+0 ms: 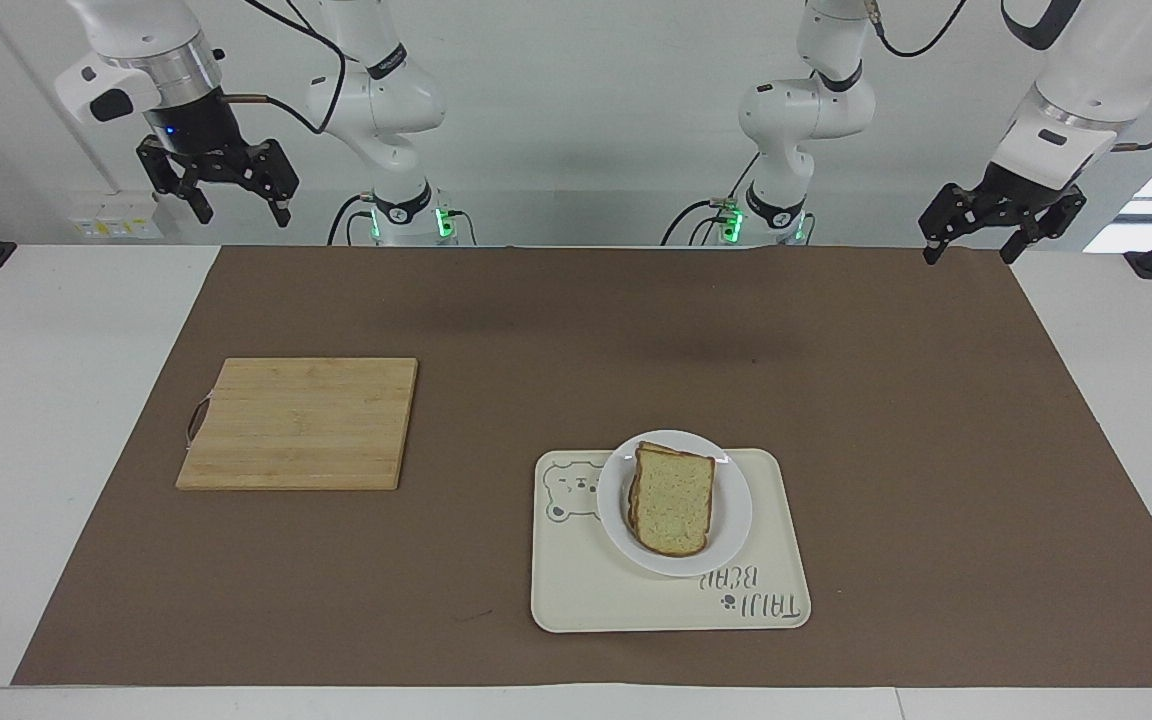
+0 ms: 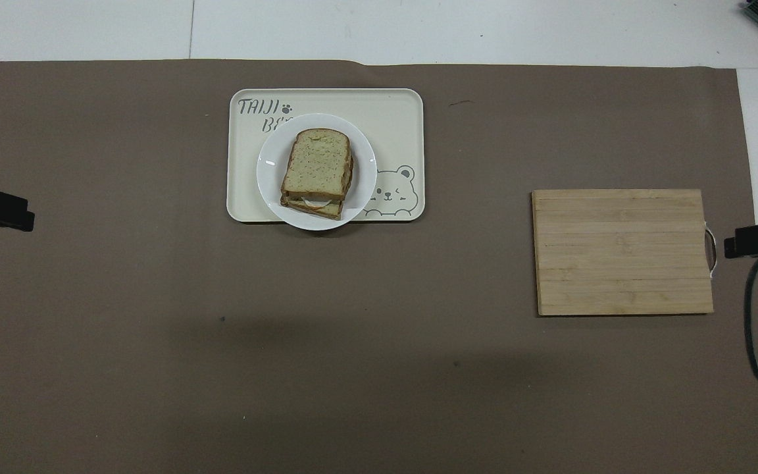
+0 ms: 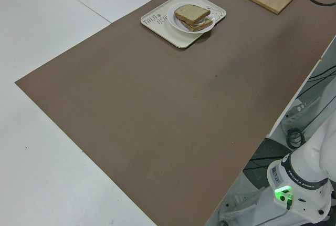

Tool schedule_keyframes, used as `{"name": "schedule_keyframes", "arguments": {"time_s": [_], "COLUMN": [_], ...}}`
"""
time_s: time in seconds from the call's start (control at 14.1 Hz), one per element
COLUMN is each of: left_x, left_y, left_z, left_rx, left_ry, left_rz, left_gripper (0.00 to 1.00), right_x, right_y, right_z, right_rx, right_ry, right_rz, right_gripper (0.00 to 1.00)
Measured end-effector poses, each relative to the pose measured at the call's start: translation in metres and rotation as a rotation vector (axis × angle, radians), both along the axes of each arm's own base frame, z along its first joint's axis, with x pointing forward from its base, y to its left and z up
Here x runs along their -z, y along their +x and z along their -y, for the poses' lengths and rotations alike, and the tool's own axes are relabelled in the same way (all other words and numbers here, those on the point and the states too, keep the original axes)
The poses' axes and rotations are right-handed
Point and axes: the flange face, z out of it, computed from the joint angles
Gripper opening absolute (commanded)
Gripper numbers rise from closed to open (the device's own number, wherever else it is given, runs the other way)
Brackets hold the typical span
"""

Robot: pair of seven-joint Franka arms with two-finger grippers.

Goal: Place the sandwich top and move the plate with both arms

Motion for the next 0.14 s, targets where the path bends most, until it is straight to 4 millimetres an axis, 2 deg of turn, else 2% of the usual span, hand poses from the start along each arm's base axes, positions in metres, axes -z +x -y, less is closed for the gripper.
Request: {"name": "schedule_keyframes", "arguments": {"time_s": [0.14], "left_x": [0.0002], "left_y": [-0.0002], "left_z": [-0.0037], "left_rx": [-0.007], "left_ry": [0.000], "left_rz": [-0.003], "left_gripper": [1.00], "right_x": [0.0000], "right_y": [0.0000], "right_z": [0.0000], "right_rx": [0.000], "right_ry": [0.000], "right_rz": [0.000], "right_gripper": [1.00]}}
